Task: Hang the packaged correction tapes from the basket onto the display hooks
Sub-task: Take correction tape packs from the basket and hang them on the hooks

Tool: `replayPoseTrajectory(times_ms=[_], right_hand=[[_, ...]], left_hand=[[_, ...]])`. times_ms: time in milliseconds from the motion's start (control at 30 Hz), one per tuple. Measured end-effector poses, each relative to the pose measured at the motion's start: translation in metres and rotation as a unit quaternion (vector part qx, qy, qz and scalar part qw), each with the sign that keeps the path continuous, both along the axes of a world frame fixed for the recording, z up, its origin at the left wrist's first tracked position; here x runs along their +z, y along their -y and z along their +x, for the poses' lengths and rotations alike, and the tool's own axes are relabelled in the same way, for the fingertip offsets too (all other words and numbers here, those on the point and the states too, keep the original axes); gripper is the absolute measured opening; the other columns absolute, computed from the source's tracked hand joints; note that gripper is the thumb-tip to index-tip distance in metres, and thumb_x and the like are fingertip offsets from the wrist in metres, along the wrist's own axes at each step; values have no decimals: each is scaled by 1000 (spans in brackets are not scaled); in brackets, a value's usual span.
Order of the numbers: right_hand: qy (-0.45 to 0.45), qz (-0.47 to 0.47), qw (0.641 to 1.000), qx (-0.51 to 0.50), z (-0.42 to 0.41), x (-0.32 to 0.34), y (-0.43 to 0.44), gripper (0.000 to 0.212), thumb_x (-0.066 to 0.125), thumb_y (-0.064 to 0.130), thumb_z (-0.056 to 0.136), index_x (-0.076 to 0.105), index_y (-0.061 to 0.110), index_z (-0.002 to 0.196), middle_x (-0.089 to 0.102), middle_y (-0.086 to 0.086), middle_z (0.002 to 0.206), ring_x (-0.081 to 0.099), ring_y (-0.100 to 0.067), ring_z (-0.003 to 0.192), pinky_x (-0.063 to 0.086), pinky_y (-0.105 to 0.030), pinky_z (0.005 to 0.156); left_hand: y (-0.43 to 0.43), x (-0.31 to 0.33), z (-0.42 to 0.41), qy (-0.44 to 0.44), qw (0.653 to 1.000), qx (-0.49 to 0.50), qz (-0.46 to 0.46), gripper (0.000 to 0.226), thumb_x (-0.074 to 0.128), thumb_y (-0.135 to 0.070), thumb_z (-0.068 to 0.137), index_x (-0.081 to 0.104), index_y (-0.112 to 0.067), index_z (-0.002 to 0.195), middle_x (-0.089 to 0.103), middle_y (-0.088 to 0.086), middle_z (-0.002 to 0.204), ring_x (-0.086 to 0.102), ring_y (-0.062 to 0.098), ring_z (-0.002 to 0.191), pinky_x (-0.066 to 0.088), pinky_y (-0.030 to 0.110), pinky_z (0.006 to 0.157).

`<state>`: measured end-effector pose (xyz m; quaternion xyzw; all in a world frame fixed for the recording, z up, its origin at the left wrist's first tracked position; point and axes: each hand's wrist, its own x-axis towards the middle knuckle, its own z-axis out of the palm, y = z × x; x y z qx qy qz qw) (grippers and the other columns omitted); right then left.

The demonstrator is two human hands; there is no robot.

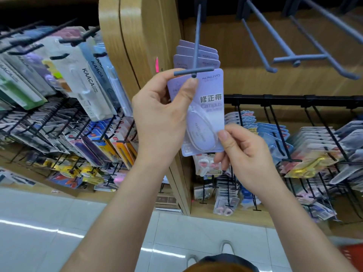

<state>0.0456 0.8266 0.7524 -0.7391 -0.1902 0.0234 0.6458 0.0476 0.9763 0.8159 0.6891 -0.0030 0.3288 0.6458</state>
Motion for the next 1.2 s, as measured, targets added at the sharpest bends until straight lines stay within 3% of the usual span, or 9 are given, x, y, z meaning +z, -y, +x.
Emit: replayPoseTrajectory(times_ms=[200, 433, 600, 700, 833, 933, 1033, 1133, 1200], right_hand=[[-4, 17, 1000, -8, -4, -1, -3, 25, 47, 19, 102, 64, 31, 89, 60, 3, 58, 54, -6, 49, 45, -18, 51], [-26, 21, 999, -7, -5, -2, -3, 30, 49, 11, 102, 66, 35, 94, 66, 1, 63, 58, -12, 54, 51, -26, 56], [-37, 26, 998, -46, -3, -3, -5, 27, 51, 8, 101, 65, 31, 96, 69, -1, 66, 60, -12, 54, 55, -28, 58], [-41, 37, 997, -63, 0, -2, -10, 28, 51, 8, 101, 66, 31, 97, 69, 0, 65, 60, -8, 53, 52, -21, 54], [-42, 22, 995, -93, 5, -5, -22, 27, 51, 12, 102, 65, 35, 99, 68, 2, 65, 62, -6, 55, 54, -24, 53], [-36, 3, 991, -126, 15, -1, -27, 23, 51, 13, 102, 66, 30, 98, 66, 3, 63, 62, -5, 52, 51, -22, 52], [-27, -41, 987, -155, 23, -1, -26, 17, 53, 18, 100, 68, 25, 102, 68, 4, 66, 65, -8, 59, 54, -31, 60], [-38, -51, 980, -188, 15, -8, -10, 18, 55, 20, 98, 68, 27, 109, 71, 2, 75, 68, -15, 72, 58, -43, 73], [-46, -51, 976, -205, 2, -16, 11, 19, 54, 17, 99, 66, 28, 111, 71, 0, 81, 67, -13, 73, 57, -34, 71]], left_hand=[[0, 2, 3, -27, 993, -61, -96, 12, 63, 0, 92, 67, -2, 103, 71, 5, 91, 67, 9, 82, 53, 25, 73], [2, 9, 14, -94, 990, -16, -106, 15, 60, -13, 96, 70, -17, 86, 71, 4, 94, 68, 26, 95, 55, 47, 90], [1, -9, -12, -142, 983, -72, -95, 19, 51, -16, 101, 62, -11, 116, 72, 1, 110, 69, 16, 103, 56, 41, 92], [-9, -30, -33, -203, 966, -124, -103, 19, 62, -21, 94, 65, -16, 113, 75, 0, 108, 70, 21, 104, 55, 47, 93], [-13, -44, -25, -248, 964, -71, -58, 12, 59, -25, 97, 68, -24, 106, 76, -7, 99, 72, 11, 96, 58, 33, 83], [-5, -47, -14, -224, 973, -36, -48, 13, 59, -28, 98, 68, -21, 105, 76, -4, 98, 72, 12, 94, 58, 37, 87], [3, -51, -5, -203, 979, -4, -36, 15, 58, -39, 96, 66, -26, 100, 76, -6, 96, 71, 11, 92, 56, 46, 90], [3, -55, 0, -211, 978, 0, -6, 10, 57, -43, 95, 61, -34, 98, 74, -9, 94, 70, 8, 91, 57, 45, 89], [-1, -62, -2, -238, 971, -13, 13, 12, 58, -44, 96, 58, -34, 103, 72, -11, 97, 69, 6, 93, 55, 41, 92]])
